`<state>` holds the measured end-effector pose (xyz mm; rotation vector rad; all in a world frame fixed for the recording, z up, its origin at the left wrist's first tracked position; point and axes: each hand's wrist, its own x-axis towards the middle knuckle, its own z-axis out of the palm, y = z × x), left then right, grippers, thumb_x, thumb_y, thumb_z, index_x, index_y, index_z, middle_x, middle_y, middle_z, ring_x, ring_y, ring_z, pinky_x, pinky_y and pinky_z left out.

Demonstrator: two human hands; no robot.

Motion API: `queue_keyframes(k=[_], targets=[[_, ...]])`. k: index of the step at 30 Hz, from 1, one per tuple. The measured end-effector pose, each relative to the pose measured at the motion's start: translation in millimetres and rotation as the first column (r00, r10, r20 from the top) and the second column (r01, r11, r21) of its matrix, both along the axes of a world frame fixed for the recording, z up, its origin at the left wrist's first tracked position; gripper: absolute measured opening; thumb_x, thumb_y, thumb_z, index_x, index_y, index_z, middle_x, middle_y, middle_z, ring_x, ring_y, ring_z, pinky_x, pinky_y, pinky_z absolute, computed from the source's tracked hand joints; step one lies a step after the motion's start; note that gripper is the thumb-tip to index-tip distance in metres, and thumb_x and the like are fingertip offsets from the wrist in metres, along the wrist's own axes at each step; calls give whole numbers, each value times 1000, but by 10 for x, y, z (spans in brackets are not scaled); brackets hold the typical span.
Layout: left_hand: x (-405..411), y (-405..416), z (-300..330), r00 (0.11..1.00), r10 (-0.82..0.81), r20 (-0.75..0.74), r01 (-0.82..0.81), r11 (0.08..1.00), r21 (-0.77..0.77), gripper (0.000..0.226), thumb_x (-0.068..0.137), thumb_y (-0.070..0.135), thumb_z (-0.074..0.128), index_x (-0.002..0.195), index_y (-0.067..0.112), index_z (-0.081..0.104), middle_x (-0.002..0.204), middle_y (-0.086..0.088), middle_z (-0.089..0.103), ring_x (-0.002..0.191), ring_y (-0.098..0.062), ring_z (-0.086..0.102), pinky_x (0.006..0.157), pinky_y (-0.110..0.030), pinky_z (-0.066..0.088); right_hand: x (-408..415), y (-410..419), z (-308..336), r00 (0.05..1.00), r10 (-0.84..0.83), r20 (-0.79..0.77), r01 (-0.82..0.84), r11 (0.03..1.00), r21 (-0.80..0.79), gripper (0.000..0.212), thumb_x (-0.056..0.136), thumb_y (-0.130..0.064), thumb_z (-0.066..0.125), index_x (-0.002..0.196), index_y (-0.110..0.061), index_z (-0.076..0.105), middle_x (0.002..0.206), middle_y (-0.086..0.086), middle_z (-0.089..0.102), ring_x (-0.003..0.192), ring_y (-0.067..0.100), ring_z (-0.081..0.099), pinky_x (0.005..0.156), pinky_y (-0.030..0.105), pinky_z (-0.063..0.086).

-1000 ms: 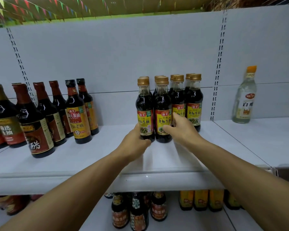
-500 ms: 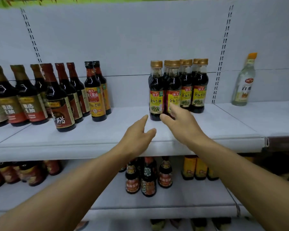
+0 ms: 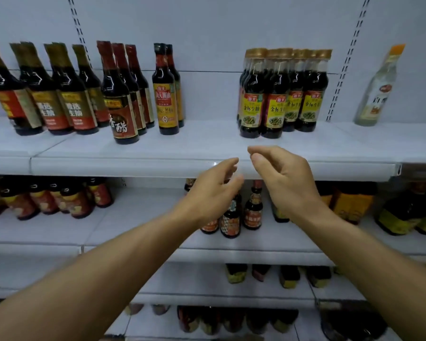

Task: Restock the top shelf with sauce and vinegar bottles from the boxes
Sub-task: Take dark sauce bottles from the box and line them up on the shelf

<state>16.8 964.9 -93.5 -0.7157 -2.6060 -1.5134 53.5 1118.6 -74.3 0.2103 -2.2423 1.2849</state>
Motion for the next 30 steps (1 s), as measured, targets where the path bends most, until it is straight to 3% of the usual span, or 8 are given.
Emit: queue_keyframes(k=[4, 6, 14, 16, 21, 25, 28, 30], targets=[[142, -105, -230, 1000, -20, 22, 20, 1000, -20, 42, 96, 37, 48, 136, 25, 54, 128, 7, 63, 117, -7, 58, 102, -39, 49, 101, -98, -225, 999, 27, 23, -27, 999, 22, 21, 98, -25, 55, 100, -17, 74, 93, -7, 72, 92, 8, 66, 84, 41, 54], [194, -124, -347, 999, -28, 37, 29, 999, -16, 38, 97, 33, 49, 132, 23, 59, 126, 8, 65, 116, -4, 59, 102, -37, 49, 132, -112, -354, 997, 51, 58, -53, 998, 31, 21, 98, -26, 55, 96, -18, 74, 89, -6, 72, 87, 10, 66, 80, 44, 54], [242, 30, -903, 991, -23, 129, 28, 999, -33, 27, 100, 25, 50, 123, 25, 65, 108, 12, 69, 96, 1, 62, 86, -25, 52, 93, 102, -912, 972, 118, 201, -134, 989, 68, 21, 97, -20, 54, 89, -18, 73, 84, -8, 70, 83, 9, 66, 75, 44, 55], [231, 88, -1094, 987, -16, 162, 23, 999, -40, 27, 100, 24, 50, 122, 26, 66, 107, 15, 68, 96, 5, 60, 85, -21, 50, 76, 170, -1104, 954, 127, 272, -157, 983, 90, 21, 97, -20, 54, 88, -19, 72, 83, -8, 69, 81, 8, 64, 75, 43, 54], [285, 179, -1637, 958, -1, 285, 24, 997, -76, 27, 100, 24, 51, 122, 24, 66, 118, 9, 68, 105, -2, 60, 84, -14, 47, 81, 310, -1641, 890, 135, 436, -215, 967, 139, 23, 98, -22, 53, 84, -14, 70, 78, -3, 66, 74, 14, 61, 70, 42, 52], [329, 231, -2216, 917, 14, 398, 34, 993, -112, 31, 100, 25, 51, 128, 18, 61, 122, 0, 66, 112, -12, 61, 94, -30, 51, 129, 368, -2238, 815, 157, 557, -258, 960, 107, 21, 97, -20, 56, 85, -14, 72, 79, -1, 68, 73, 11, 61, 68, 35, 50], [387, 255, -2693, 862, 63, 502, -7, 994, -113, 36, 100, 27, 51, 134, 19, 57, 121, -3, 66, 107, -12, 63, 87, -25, 54, 175, 412, -2700, 758, 177, 628, -292, 953, 84, 21, 98, -21, 55, 87, -14, 72, 82, -1, 69, 74, 7, 61, 66, 29, 50], [413, 299, -3003, 848, 68, 525, -7, 993, -118, 35, 99, 28, 52, 132, 18, 59, 122, -2, 66, 109, -11, 62, 92, -30, 52, 177, 442, -3013, 723, 174, 668, -300, 951, 77, 22, 99, -23, 54, 84, -18, 70, 79, -5, 67, 71, 6, 60, 62, 30, 50]])
